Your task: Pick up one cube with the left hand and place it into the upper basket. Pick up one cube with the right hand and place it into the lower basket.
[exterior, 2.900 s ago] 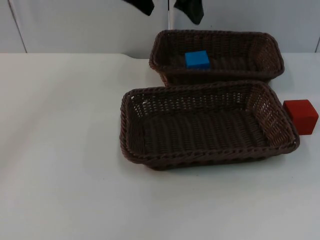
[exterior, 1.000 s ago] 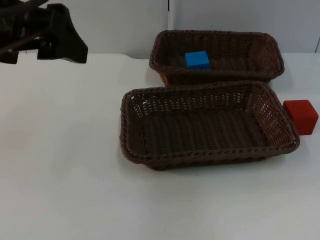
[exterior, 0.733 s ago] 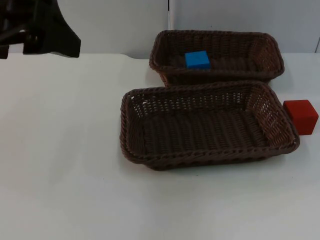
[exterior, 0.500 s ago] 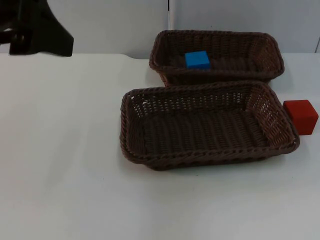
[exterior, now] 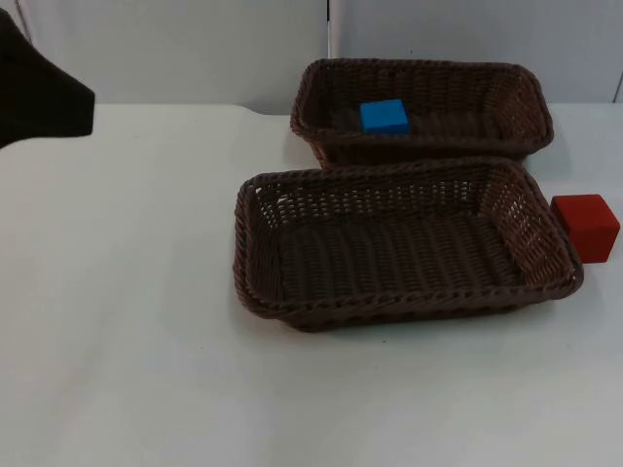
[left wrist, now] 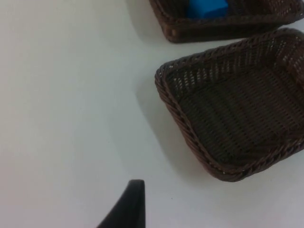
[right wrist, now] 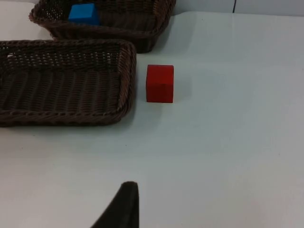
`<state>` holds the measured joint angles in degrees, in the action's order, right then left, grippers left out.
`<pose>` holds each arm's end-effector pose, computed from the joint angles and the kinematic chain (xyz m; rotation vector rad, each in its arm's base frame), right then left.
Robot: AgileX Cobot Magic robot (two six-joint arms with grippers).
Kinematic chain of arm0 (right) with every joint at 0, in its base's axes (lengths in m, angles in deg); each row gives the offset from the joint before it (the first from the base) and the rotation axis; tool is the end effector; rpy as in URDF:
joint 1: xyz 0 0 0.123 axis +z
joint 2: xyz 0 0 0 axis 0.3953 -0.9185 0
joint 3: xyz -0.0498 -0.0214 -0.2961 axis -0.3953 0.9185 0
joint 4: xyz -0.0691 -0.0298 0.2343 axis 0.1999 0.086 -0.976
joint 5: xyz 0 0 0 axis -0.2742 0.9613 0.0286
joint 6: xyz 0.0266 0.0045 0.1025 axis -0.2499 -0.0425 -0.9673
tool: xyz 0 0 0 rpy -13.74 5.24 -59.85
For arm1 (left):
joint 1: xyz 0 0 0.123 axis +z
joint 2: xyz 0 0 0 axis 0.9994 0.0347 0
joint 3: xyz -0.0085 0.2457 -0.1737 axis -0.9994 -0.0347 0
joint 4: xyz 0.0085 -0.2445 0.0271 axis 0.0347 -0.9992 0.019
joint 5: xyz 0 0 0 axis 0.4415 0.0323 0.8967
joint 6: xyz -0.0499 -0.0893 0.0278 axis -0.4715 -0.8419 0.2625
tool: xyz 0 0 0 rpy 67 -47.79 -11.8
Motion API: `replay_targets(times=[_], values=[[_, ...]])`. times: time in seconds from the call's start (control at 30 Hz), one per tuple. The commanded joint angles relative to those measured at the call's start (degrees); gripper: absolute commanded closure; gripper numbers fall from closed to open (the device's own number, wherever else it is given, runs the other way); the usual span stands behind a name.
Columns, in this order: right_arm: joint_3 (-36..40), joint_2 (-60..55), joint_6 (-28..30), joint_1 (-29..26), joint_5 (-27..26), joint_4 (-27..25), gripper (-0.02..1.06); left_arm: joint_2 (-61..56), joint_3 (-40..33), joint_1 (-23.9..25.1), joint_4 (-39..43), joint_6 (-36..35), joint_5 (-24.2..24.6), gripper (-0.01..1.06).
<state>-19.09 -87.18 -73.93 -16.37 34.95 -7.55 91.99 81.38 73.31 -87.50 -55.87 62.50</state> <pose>-0.0151 -0.0019 0.2707 -0.1491 2.0463 0.0599 0.1539 -0.0615 0.2951 0.2929 2.1962 -0.4066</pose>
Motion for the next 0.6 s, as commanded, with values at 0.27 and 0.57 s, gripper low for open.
replay_targets(times=[0.27,0.57], values=[[0.09,0.18,-0.52,-0.23,-0.16,-0.55,-0.01,-3.80,-0.29,0.08,2.06,-0.45,4.12,0.00],[0.09,0.18,-3.58,-0.23,-0.27,1.21,-0.01,-4.41,-0.29,0.08,1.94,-0.45,4.11,0.00]])
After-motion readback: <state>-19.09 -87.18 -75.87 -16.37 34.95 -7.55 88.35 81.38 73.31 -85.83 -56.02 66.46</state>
